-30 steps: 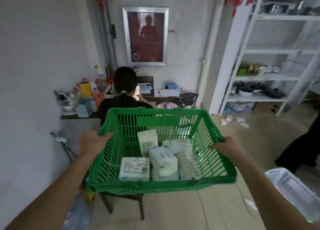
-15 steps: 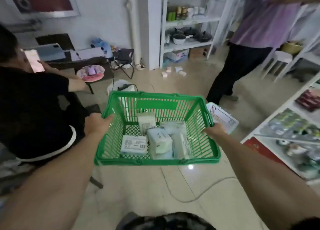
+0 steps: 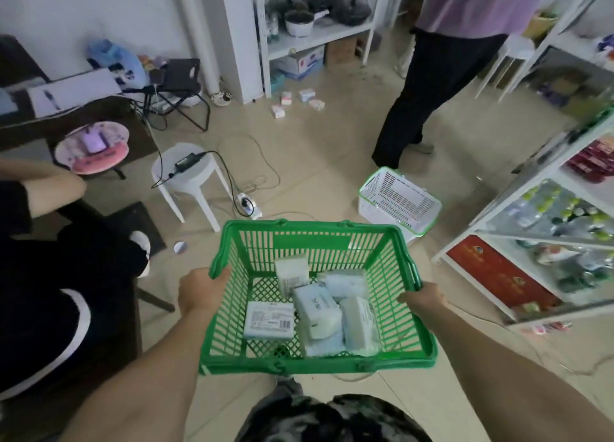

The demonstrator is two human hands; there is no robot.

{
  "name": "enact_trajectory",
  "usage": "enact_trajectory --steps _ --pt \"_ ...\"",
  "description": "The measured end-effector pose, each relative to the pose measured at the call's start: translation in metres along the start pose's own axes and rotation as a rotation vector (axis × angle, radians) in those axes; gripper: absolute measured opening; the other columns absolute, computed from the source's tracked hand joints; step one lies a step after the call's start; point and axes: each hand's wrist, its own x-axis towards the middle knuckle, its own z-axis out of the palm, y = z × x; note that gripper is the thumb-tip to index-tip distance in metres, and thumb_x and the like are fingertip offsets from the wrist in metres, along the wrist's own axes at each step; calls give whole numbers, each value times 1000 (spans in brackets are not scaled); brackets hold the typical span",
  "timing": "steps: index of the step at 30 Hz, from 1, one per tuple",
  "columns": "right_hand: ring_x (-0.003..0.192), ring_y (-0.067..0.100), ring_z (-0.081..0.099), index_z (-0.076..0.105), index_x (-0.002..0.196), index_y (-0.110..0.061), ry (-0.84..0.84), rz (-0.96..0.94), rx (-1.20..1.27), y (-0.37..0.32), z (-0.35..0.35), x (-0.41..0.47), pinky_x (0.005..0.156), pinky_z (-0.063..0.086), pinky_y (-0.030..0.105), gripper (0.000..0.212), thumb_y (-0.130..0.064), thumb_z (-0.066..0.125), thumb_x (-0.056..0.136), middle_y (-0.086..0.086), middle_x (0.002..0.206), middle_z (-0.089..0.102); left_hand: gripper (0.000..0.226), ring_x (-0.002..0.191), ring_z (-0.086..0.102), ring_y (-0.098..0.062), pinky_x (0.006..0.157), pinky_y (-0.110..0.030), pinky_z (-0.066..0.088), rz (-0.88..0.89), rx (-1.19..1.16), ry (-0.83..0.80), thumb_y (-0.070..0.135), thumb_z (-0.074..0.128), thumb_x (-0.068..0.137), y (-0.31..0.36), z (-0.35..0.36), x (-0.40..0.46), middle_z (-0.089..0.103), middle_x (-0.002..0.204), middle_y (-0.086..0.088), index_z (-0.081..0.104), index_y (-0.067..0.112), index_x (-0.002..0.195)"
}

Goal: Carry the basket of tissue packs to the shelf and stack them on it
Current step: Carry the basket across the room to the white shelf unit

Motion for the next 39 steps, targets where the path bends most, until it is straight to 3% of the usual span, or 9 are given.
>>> enact_trajectory --steps 5,8,14,20,25,28,32,35,39 --pt "84 35 73 70 100 -8 6 15 43 -51 7 32 76 62 43 30 -22 82 77 19 90 73 55 77 65 -40 64 -35 41 59 -17 35 58 67 93 52 -10 67 59 68 -13 55 14 63" --pt "85 35 72 69 101 -7 0 33 94 -81 2 56 75 60 41 29 -20 82 78 16 86 69 59 78 67 -43 64 -36 43 75 -5 34 58 67 93 87 -10 105 60 68 -16 71 3 71" --pt "89 36 73 69 102 -8 12 48 120 -145 -18 140 80 64 45 29 -16 81 77 21 97 73 56 55 50 -25 55 -31 40 134 17 70 54 70 93 169 12 177 48 51 -3 65 9 61" --pt "77 32 70 68 92 -9 -7 3 88 -214 -53 225 73 59 40 27 -22 85 76 14 80 70 50 52 48 -22 48 -26 32 88 10 79 53 70 93 243 31 237 52 54 -5 69 10 67" --pt "78 33 72 67 88 -12 -13 -20 44 -264 -67 280 71 60 40 25 -25 83 75 13 80 69 54 44 46 -15 45 -22 31 74 -13 72 49 72 93 285 43 285 55 51 -7 72 1 69" --pt "70 27 68 69 90 -11 -43 -33 17 -292 -65 309 64 57 35 24 -25 84 76 9 78 69 56 45 47 -18 44 -24 33 50 -8 62 49 73 93 306 47 317 61 55 -14 72 0 68" --pt "74 25 69 66 97 -15 -87 -26 -9 -336 -55 353 64 56 32 27 -25 83 79 9 84 70 62 49 51 -24 45 -26 32 35 33 50 50 74 91 335 54 375 59 53 -15 67 -1 59" --pt "69 22 66 64 101 -15 -95 -39 -44 -379 -50 387 55 50 27 28 -25 81 82 9 83 69 59 48 52 -24 45 -25 33 35 7 64 48 77 90 358 61 424 58 50 -14 60 6 52" --pt "62 18 59 64 96 -13 -49 -50 -75 -448 -56 427 49 43 24 21 -21 78 83 5 76 64 58 58 62 -33 51 -31 43 27 -14 40 49 75 90 395 60 489 62 57 -18 61 6 55"
